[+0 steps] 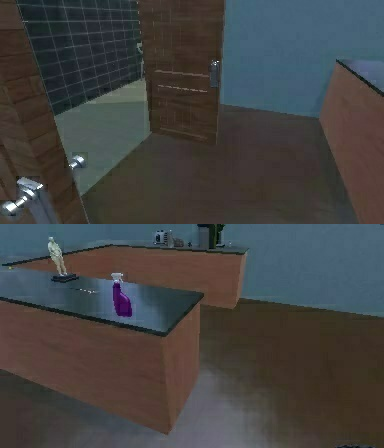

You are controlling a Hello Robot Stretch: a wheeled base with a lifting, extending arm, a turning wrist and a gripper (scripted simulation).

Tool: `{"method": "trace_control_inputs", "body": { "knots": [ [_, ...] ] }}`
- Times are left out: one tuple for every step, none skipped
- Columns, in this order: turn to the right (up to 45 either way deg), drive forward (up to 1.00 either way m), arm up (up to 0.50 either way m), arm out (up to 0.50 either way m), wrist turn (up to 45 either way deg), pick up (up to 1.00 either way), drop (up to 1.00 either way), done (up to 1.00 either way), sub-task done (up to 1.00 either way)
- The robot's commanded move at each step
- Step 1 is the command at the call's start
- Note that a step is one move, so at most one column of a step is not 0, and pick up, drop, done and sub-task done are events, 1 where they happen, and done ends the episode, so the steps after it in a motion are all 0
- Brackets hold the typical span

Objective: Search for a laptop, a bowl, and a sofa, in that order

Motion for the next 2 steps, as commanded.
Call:
{"method": "trace_control_inputs", "body": {
  "knots": [
    [0.0, 0.9, 0.0, 0.0, 0.0, 0.0, 0.0, 0.0, 0.0],
    [-33.0, 0.0, 0.0, 0.0, 0.0, 0.0, 0.0, 0.0, 0.0]
  ]
}}
